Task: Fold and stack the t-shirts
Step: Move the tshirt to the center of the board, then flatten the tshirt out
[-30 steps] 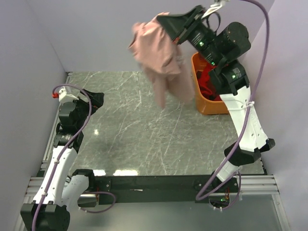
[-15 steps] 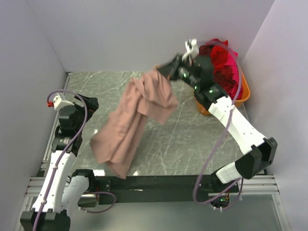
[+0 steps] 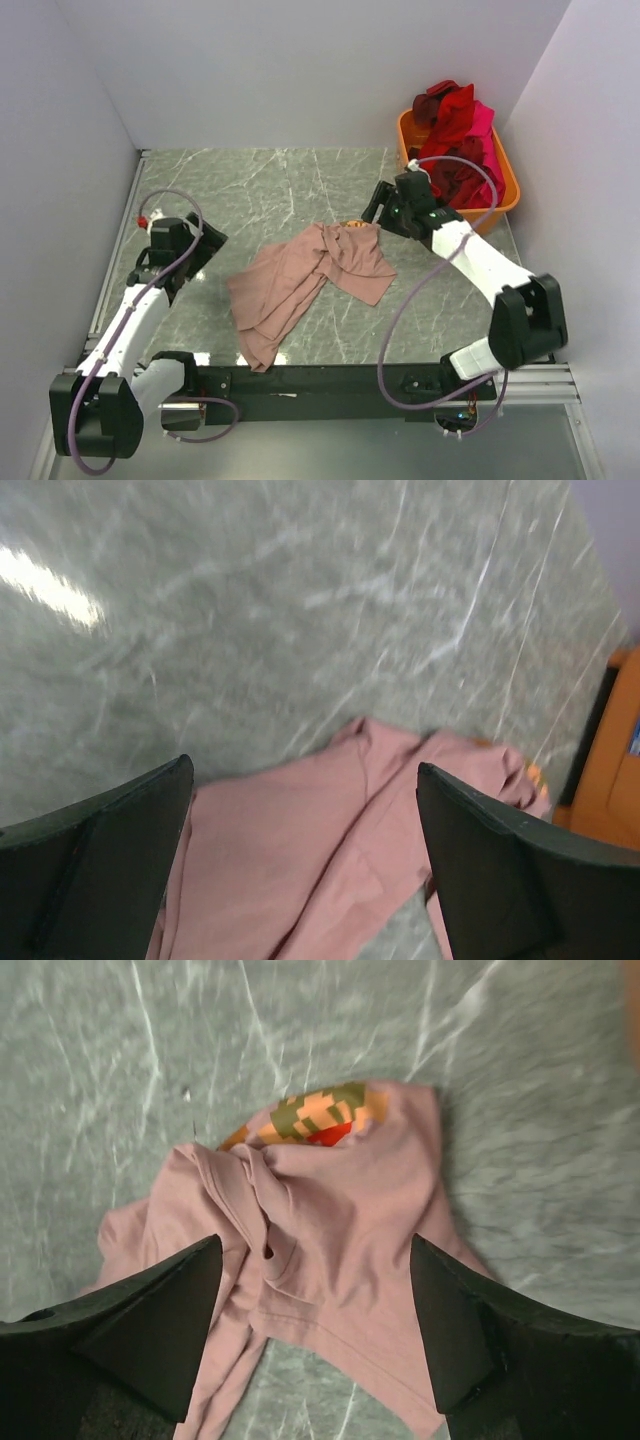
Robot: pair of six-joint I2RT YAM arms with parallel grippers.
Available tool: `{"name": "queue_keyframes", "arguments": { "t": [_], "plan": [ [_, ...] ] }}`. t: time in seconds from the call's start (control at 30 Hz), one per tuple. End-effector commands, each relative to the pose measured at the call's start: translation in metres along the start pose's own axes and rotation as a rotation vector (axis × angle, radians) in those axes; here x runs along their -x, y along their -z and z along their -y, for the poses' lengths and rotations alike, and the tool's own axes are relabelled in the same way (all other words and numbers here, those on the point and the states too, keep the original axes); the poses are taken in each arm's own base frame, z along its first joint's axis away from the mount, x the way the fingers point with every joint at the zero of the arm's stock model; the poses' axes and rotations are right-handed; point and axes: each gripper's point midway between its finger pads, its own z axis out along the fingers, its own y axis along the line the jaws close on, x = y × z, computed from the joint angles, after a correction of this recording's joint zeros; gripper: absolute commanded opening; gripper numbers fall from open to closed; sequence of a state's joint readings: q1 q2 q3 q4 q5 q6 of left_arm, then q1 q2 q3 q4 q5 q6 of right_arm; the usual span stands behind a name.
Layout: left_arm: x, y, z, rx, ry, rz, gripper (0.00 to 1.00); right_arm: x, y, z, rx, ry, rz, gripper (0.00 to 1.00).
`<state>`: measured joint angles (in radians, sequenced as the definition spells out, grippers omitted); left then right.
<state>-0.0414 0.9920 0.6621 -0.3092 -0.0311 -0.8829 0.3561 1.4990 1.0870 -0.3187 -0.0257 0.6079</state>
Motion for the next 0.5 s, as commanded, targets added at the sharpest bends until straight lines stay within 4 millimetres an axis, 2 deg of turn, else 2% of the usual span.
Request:
{"name": "queue_keyframes", "arguments": {
  "t": [0.0, 0.07, 0.1, 0.2, 0.47],
  "plan": [
    [-0.046, 0.006, -0.005, -0.046, -0.004, -0.15, 0.99, 0.001, 0.022, 0.026, -0.097, 0.012, 0.073, 0.82],
    [-0.061, 0.009, -0.02, -0.005, -0.001, -0.182, 0.99, -0.005, 0.028, 0.029, -0.093, 0.002, 0.074, 0.82],
    [-0.072, 0.008, -0.03, 0.022, -0.009, -0.205, 0.99, -0.017, 0.026, 0.036, -0.101, 0.003, 0.052, 0.82],
    [-0.082, 0.005, -0.043, 0.051, -0.02, -0.22, 0.99, -0.028, 0.026, 0.043, -0.102, 0.001, 0.034, 0.82],
    [-0.094, -0.017, -0.046, 0.069, -0.053, -0.258, 0.87, -0.05, 0.022, 0.058, -0.131, 0.022, -0.025, 0.81]
  ]
}}
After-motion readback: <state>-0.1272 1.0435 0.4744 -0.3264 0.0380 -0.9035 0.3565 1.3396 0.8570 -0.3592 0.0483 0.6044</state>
